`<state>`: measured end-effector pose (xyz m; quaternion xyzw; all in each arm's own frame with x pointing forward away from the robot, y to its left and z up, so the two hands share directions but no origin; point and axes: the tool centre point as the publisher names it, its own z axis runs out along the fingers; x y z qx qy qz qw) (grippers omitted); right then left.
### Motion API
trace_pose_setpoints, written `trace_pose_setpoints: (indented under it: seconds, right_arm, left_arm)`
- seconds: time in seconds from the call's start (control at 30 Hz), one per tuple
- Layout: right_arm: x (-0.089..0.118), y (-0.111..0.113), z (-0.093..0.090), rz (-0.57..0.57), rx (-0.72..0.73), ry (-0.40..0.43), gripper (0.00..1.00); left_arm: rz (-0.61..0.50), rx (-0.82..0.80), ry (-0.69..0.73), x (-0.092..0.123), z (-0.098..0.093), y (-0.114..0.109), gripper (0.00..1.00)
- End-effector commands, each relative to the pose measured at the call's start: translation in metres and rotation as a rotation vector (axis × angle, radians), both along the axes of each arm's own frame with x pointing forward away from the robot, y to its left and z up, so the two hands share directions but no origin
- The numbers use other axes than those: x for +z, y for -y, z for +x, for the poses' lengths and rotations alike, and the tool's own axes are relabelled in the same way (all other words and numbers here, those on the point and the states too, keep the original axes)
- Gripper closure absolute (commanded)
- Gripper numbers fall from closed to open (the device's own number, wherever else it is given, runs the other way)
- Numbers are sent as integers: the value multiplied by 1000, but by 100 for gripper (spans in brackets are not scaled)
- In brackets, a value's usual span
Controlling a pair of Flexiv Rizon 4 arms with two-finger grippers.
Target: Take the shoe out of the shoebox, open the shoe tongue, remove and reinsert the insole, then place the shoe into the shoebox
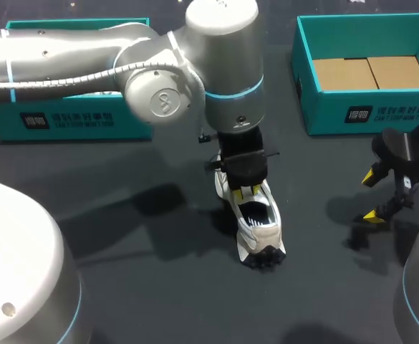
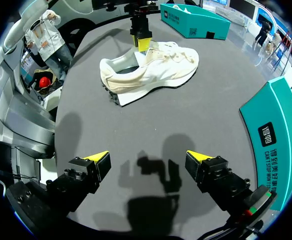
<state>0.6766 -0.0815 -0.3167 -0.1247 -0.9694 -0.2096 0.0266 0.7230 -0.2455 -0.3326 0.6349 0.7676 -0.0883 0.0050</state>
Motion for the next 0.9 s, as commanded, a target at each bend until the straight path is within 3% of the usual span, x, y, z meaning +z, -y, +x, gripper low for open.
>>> trace_pose_setpoints:
  seconds: [0.03, 0.23, 0.4, 0.57, 0.6, 0.63, 0.7, 0.9]
  right_arm:
    - [0, 0, -2, -1, -1, 3, 0]
    - [0, 0, -2, -1, -1, 3, 0]
    - [0, 0, -2, -1, -1, 3, 0]
    - [0, 0, -2, -1, -1, 3, 0]
    - [0, 0, -2, -1, -1, 3, 0]
    - [0, 0, -2, -1, -1, 3, 0]
    - [0, 0, -2, -1, -1, 3, 0]
    - [0, 0, -2, -1, -1, 3, 0]
  left_arm:
    - [11, -4, -9, -16, -3, 11, 75]
    - [-37, 8, 25, 11, -7, 4, 72]
    - [-59, 29, 39, 50, -14, -3, 64]
    - [-22, 91, 31, 73, -22, -7, 55]
    - [1, 116, 26, 77, -23, -7, 52]
    - [10, 156, 38, 79, -26, -8, 25]
    - [45, 214, 2, 81, -28, -9, 0]
    - [85, 266, -6, 82, -28, -10, 0]
